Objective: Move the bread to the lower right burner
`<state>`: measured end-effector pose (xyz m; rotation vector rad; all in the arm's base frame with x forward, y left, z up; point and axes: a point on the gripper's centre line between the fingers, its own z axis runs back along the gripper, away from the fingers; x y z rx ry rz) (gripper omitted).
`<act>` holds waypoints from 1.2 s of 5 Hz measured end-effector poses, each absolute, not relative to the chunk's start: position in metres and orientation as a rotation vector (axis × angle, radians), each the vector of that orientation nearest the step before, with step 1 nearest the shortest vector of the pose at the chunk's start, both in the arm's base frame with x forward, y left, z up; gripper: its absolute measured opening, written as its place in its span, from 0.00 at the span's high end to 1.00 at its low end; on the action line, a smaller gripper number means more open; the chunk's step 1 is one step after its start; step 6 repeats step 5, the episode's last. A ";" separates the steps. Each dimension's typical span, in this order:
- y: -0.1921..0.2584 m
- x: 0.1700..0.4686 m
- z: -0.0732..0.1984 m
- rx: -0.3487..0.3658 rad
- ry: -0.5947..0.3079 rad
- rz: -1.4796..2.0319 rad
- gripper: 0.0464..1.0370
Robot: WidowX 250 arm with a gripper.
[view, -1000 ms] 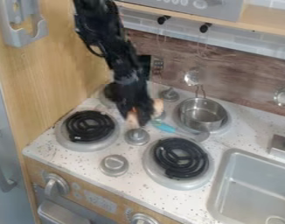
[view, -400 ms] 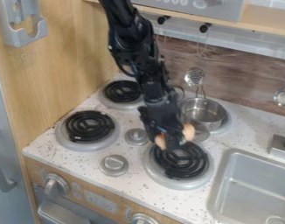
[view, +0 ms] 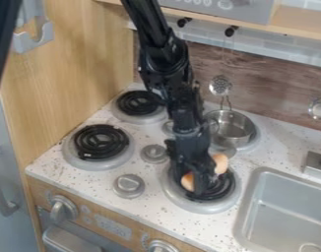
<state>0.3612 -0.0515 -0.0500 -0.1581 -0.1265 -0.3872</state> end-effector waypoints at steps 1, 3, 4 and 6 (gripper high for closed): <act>-0.048 0.361 -0.051 -0.141 -0.089 -0.325 0.38; -0.037 0.351 -0.023 -0.084 -0.152 -0.218 0.02; -0.035 0.347 0.000 -0.079 -0.204 -0.196 0.03; -0.034 0.345 0.020 -0.080 -0.246 -0.170 0.04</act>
